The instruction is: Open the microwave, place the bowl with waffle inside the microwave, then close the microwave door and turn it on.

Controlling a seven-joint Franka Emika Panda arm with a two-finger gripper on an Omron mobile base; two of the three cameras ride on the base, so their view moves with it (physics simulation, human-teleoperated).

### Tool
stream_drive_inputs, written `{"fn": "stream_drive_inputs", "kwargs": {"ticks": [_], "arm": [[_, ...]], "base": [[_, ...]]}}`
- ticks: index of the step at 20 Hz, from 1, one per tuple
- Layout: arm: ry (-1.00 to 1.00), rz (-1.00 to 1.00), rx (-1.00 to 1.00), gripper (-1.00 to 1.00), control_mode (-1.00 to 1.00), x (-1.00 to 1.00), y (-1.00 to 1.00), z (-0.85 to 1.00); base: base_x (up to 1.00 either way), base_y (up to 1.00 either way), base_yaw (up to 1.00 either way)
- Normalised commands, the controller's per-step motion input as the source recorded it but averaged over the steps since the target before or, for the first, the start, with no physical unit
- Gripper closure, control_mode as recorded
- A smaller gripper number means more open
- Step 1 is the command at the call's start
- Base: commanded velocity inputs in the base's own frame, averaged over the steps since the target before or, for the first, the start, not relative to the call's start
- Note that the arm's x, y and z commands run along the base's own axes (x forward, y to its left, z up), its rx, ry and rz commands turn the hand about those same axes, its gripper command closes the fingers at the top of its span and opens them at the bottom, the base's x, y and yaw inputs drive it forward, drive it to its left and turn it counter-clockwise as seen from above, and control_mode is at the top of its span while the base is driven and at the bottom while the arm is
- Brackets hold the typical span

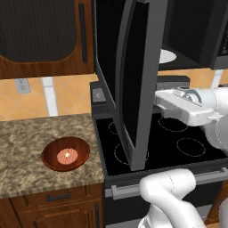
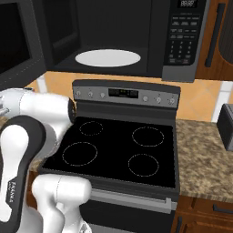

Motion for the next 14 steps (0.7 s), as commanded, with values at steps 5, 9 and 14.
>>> {"fn": "stream_drive_inputs", "kwargs": {"ticks": [5, 9, 14], "arm": [[0.48, -0.10, -0.04, -1.00, -1.00, 0.61, -0.67, 0.08], [0.53, -0.14, -0.28, -1.00, -1.00, 0.67, -0.29, -0.29], [0.44, -0.11, -0.46, -1.00, -1.00, 0.49, -0.09, -0.84]], "base": [[0.00, 0.00, 0.00], [0.00, 0.00, 0.00], [0.00, 0.00, 0.00]]}}
